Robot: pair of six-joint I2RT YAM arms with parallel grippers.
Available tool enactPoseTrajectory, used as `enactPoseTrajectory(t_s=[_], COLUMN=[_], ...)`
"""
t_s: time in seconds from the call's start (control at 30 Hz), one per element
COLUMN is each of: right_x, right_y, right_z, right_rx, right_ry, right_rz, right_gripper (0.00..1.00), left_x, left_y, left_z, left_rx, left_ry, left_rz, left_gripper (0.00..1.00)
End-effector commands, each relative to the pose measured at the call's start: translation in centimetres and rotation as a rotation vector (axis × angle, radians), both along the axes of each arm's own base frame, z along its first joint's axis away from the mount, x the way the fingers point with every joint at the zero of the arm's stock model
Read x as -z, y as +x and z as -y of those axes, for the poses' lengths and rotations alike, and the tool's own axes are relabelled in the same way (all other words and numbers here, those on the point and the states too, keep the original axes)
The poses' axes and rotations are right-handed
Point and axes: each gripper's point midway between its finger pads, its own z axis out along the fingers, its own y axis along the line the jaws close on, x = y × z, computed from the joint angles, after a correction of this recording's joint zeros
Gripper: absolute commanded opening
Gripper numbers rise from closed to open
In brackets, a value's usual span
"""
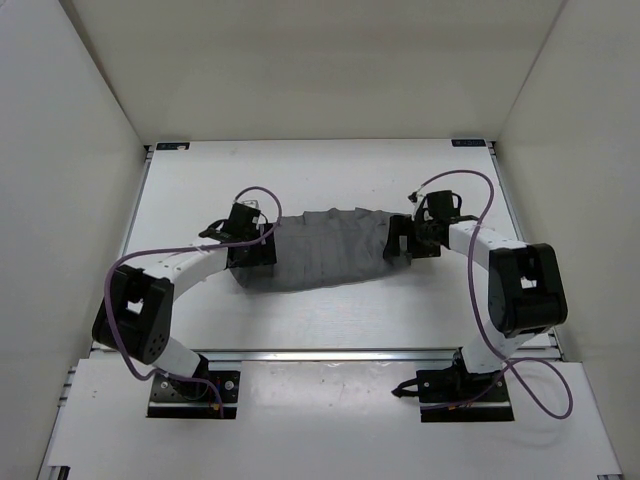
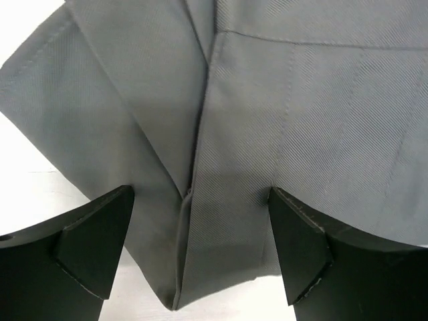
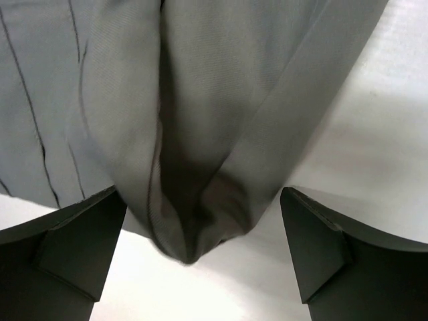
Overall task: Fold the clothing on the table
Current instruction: Fold the skirt
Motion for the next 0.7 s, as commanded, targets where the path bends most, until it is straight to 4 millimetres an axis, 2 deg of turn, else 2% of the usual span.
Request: enactPoseTrajectory(t_s=[0.0,0.07,0.1,0.17,0.23,0.27,0.3,0.37,0.47,0.53,0.6,0.63,0.67], right_x=[-0.1,0.5,1.3,1.4,2.0,1.8,2.0,2.2,1.7,0.0,-2.9,-4.0,-6.3], right_y=[2.1,2.2,2.1,2.3,2.4,2.8,2.6,3.1,3.7,4.6,6.2,6.3,7.3], right_z=[-0.2,-0.6,-0.8,-1.0,-1.3,-1.3,-1.5,-1.0,-0.2,1.2,2.4,2.9,3.1], right_rx=[0.004,-0.007,-0.021,-0.027,-0.035,-0.033,-0.039,-0.008,0.026,0.065,0.083,0.093,0.084], right_ry=[0.002,0.007,-0.001,-0.01,-0.013,-0.007,-0.002,0.002,0.028,0.037,0.018,0.006,-0.002], right_rz=[0.036,0.016,-0.004,-0.001,-0.006,0.003,-0.009,-0.02,-0.011,0.026,0.095,0.112,0.175], right_gripper=[0.93,0.86,0.84,0.7,0.58,0.45,0.35,0.05,0.0,0.0,0.0,0.0,0.0], left_x=[-0.2,0.8,1.2,2.4,3.1,3.5,3.7,4.4,4.6,4.8,4.6,4.6,4.4], left_y=[0.6,0.1,0.0,-0.6,-0.7,-0.7,-0.9,-1.0,-0.7,-0.6,-0.3,-0.1,0.2], left_z=[-0.1,0.0,-0.2,-0.1,-0.2,0.0,0.0,0.3,1.0,2.1,3.6,4.4,5.4], left_rx=[-0.048,-0.054,-0.061,-0.062,-0.077,-0.073,-0.07,-0.07,-0.05,-0.029,0.0,0.023,0.04], left_ry=[-0.007,-0.003,-0.001,0.004,-0.001,-0.002,-0.002,-0.007,-0.003,-0.038,-0.069,-0.081,-0.092], left_rz=[0.018,-0.018,-0.026,-0.066,-0.09,-0.102,-0.111,-0.129,-0.135,-0.152,-0.159,-0.163,-0.158], left_gripper=[0.9,0.85,0.79,0.69,0.51,0.41,0.37,0.17,0.01,0.0,0.0,0.0,0.0])
